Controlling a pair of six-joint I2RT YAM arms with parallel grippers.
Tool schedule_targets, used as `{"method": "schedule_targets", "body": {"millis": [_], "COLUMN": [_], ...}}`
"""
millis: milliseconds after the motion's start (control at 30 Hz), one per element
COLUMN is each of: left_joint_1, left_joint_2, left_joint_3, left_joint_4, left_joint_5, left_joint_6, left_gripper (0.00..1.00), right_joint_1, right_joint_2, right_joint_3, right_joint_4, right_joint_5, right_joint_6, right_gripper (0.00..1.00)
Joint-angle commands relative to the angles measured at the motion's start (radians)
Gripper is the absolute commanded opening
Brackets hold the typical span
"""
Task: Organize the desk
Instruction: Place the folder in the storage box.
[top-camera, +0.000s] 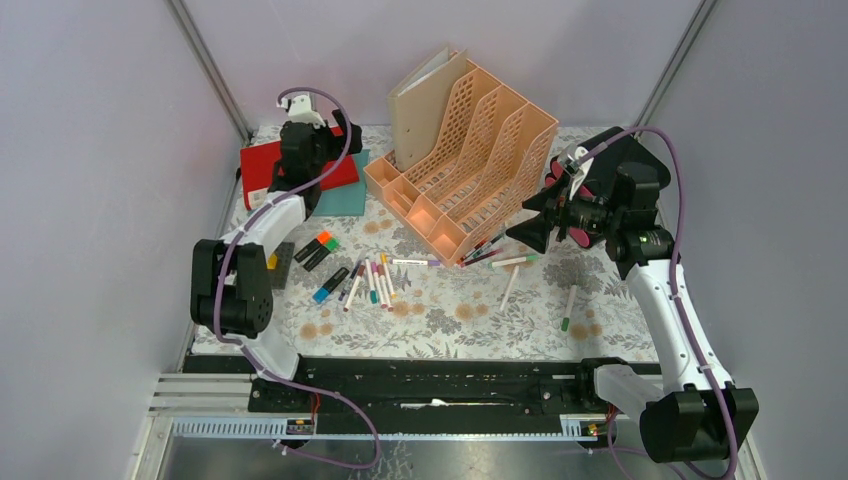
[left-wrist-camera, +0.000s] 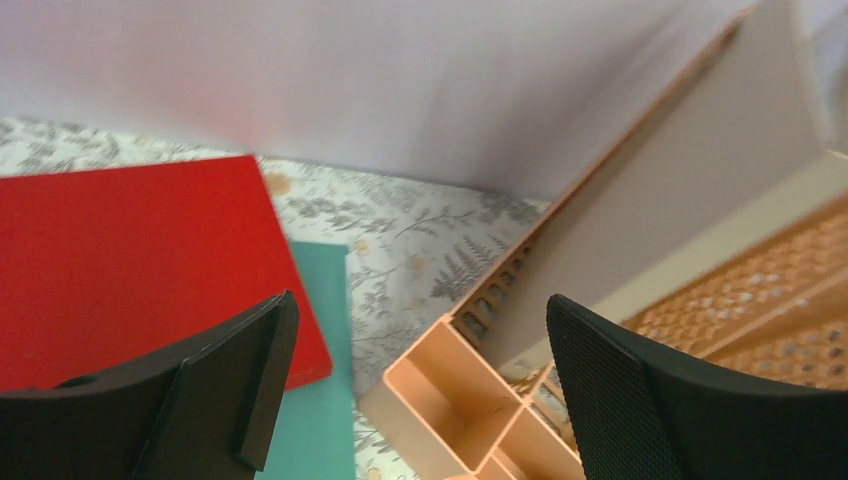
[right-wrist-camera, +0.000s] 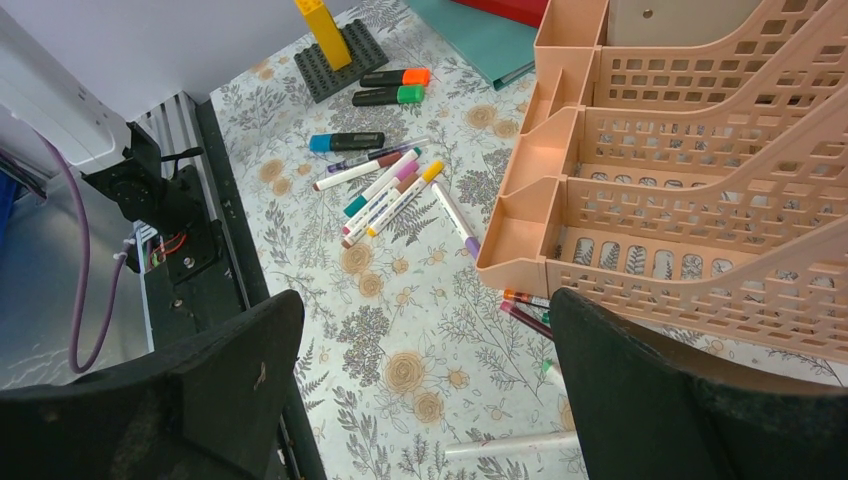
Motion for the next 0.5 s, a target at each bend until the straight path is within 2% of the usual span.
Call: {"method": "schedule_targets", "body": {"millis": [0, 300, 467], "left_joint_1": [0.008, 0.007, -0.008], "left_joint_2": [0.065, 0.300, 0.436], "left_joint_3": [0.151, 0.398, 0.565], "left_joint_4": [-0.247, -0.497, -0.630], "left_joint_5": [-0.136, -0.235, -0.288], "left_joint_6": [0.028, 0.051, 0.157], "left_gripper": [0.99, 0.99, 0.99], "right_joint_1": [-0.006, -0.006, -0.006], "right_joint_2": [-0.021, -0.020, -0.017], "right_joint_3": [0.000, 0.001, 0.000], "right_joint_4": [0.038, 0.035, 0.036], "right_joint_5": [-0.025, -0.024, -0.024], "right_joint_6": [0.002, 0.001, 0.001], "right_gripper": [1.00, 1.00, 1.00]}}
